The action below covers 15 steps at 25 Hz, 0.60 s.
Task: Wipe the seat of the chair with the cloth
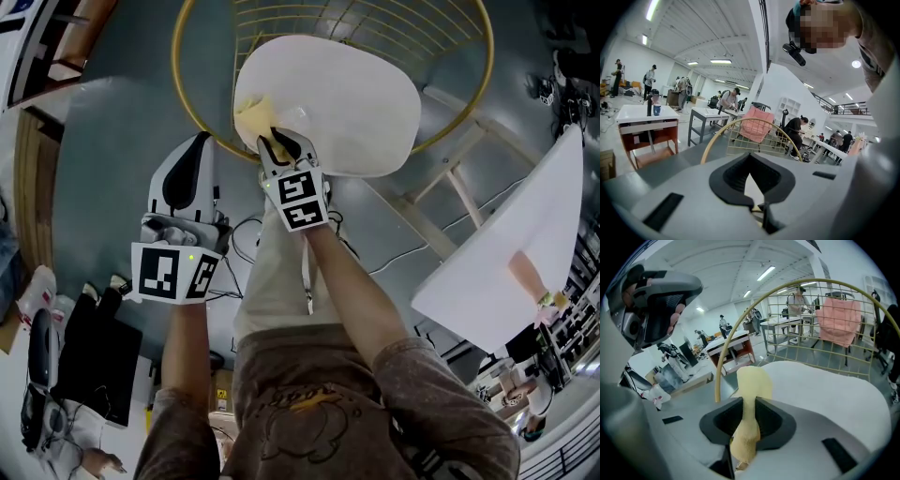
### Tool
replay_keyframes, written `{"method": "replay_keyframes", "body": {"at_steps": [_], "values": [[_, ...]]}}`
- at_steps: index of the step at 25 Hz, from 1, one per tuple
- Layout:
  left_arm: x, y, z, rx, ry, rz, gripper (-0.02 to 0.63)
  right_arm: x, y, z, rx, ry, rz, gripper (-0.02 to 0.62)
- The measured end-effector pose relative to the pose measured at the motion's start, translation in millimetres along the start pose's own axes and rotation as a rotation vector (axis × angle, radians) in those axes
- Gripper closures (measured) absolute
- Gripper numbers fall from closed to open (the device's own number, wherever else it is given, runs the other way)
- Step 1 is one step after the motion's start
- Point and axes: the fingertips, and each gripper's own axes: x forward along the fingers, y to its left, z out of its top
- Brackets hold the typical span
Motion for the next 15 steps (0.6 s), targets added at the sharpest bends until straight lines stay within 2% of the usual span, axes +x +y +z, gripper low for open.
{"method": "replay_keyframes", "body": {"at_steps": [4,10,15], "values": [[3,-8,-3,0.010,0.006,-0.014,0.598,-26,-41,-9,0.040,-0.010,-0.090,0.502],[14,-30,-6,0.008,0.011,-0.056,0.598,-82,-116,-32,0.102,-0.026,-0.270,0.502],[18,-43,-9,0.019,0.026,-0.084,0.598,-129,-162,-49,0.159,-0.046,-0.408,0.502]]}}
